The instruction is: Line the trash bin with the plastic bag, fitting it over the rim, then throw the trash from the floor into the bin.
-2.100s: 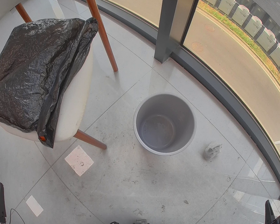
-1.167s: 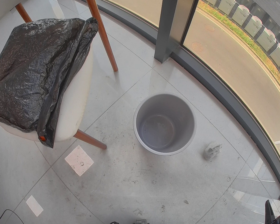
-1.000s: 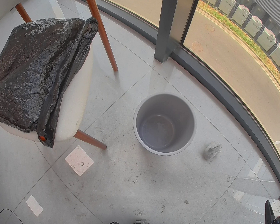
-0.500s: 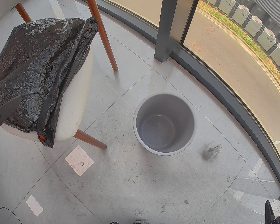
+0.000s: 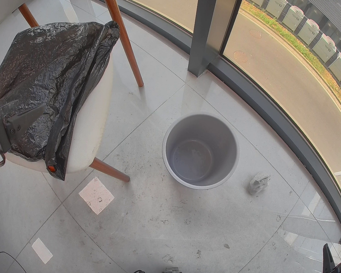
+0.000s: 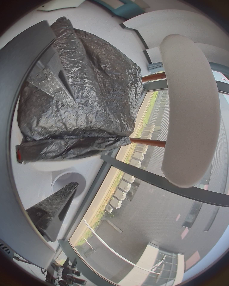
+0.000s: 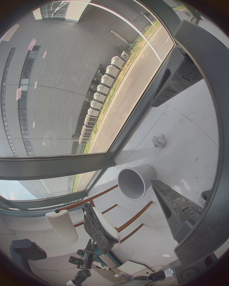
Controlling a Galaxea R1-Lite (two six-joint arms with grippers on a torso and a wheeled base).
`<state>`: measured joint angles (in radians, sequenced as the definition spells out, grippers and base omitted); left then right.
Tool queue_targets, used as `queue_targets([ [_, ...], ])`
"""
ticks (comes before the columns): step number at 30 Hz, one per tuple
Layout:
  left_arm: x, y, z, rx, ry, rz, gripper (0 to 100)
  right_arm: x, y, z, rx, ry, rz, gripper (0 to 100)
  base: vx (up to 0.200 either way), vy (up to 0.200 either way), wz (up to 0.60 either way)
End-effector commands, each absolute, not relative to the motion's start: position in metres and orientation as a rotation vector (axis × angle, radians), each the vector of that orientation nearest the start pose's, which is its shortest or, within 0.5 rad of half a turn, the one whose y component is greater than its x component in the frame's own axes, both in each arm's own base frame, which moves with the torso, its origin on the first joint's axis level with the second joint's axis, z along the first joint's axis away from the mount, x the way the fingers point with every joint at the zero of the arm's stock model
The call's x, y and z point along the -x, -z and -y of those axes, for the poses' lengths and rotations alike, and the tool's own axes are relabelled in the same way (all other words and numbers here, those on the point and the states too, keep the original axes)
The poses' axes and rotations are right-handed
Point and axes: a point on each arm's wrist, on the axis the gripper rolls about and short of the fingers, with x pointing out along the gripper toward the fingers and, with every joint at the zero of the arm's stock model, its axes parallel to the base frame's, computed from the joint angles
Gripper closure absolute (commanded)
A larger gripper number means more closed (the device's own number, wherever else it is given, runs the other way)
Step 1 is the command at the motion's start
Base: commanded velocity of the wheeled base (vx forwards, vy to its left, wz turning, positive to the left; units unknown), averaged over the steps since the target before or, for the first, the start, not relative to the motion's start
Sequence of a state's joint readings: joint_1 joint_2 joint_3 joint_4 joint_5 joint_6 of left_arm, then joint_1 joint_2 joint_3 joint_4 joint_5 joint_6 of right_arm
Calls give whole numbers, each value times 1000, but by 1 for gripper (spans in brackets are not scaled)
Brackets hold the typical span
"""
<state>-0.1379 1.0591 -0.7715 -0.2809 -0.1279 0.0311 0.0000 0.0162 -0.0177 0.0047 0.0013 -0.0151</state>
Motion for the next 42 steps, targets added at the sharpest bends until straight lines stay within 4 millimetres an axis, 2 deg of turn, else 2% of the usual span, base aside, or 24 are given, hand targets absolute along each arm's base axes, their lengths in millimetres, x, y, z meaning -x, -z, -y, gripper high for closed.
queue_targets([
  [1, -184, -281, 27, -84, 209, -73, 0, 22, -76, 0, 15, -2, -9, 0, 0, 0, 0],
  [5, -202, -280, 33, -267, 161, -92, 0, 22, -76, 0, 15, -2, -9, 0, 0, 0, 0],
  [8, -204, -279, 47, -335, 209, -89, 0, 22, -76, 0, 15, -2, -9, 0, 0, 0, 0],
  [15, -203, -289, 50, -325, 229, -49, 0, 22, -76, 0, 15, -2, -9, 0, 0, 0, 0],
  [17, -200, -292, 61, -291, 277, -36, 0, 22, -76, 0, 15, -2, -9, 0, 0, 0, 0],
  [21, -199, -291, 66, -228, 293, -49, 0, 22, -76, 0, 15, -2, -9, 0, 0, 0, 0],
  [32, -227, -274, 77, -238, 309, -123, 0, 22, -76, 0, 15, -2, -9, 0, 0, 0, 0],
  [42, -241, -273, 79, -243, 286, -132, 0, 22, -76, 0, 15, -2, -9, 0, 0, 0, 0],
])
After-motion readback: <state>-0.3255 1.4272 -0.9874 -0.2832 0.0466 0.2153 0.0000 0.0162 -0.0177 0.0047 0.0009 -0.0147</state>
